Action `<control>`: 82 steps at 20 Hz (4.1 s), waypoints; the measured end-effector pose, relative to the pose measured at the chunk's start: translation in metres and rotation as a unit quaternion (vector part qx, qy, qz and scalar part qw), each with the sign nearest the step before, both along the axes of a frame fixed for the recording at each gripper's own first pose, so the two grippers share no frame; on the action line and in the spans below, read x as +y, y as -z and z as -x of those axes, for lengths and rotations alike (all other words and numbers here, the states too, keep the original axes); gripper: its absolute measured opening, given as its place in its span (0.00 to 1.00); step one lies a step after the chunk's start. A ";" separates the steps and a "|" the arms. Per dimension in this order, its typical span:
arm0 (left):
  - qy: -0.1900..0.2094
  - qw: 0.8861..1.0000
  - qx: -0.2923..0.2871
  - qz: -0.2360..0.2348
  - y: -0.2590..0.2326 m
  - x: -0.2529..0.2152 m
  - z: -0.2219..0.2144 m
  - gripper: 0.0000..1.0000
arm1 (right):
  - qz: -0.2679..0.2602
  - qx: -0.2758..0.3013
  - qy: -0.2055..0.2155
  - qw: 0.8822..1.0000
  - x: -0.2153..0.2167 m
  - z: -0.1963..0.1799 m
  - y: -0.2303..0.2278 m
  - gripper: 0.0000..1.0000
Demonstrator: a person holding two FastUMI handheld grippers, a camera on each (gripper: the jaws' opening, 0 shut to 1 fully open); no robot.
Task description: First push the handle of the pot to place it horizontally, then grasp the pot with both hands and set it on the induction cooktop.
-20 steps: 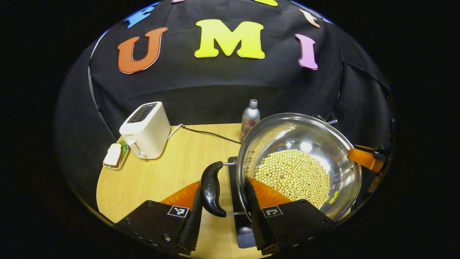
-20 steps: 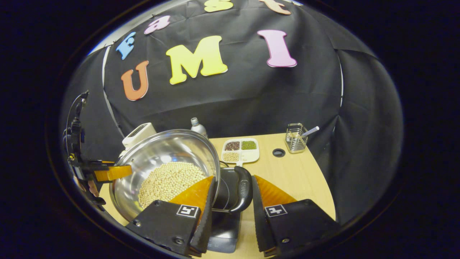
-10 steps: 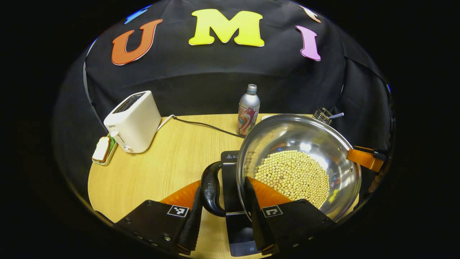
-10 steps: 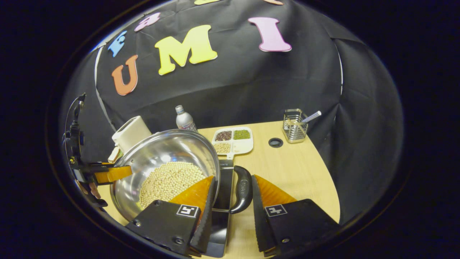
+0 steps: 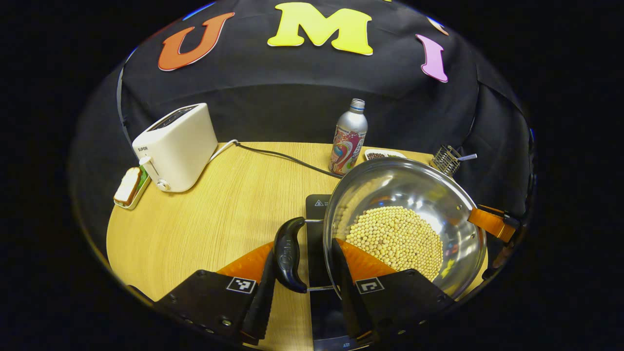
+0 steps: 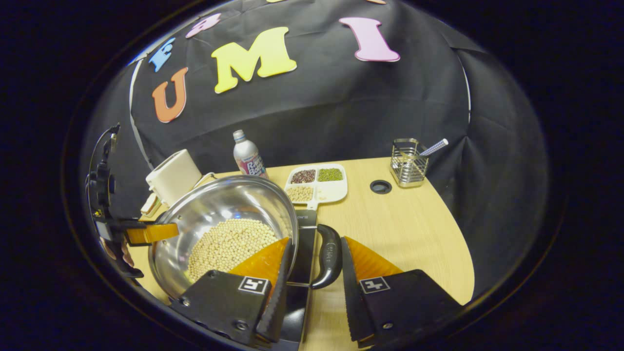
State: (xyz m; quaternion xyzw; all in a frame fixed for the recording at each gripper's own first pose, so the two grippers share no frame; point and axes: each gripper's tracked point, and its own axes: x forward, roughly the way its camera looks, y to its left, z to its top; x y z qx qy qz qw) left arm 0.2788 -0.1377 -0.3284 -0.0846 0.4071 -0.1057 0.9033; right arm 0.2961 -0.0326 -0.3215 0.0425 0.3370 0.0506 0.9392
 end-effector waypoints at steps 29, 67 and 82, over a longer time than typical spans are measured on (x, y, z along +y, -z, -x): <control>-0.086 0.949 -0.304 -0.012 -0.184 0.046 0.140 0.96 | 0.064 -0.206 0.036 0.976 0.011 0.158 -0.125 0.87; -0.096 0.916 -0.391 0.011 -0.281 0.047 0.354 0.95 | 0.068 -0.359 0.082 0.927 -0.028 0.379 -0.250 1.00; -0.098 0.914 -0.394 -0.007 -0.281 0.056 0.359 0.95 | 0.078 -0.356 0.079 0.928 -0.026 0.377 -0.246 1.00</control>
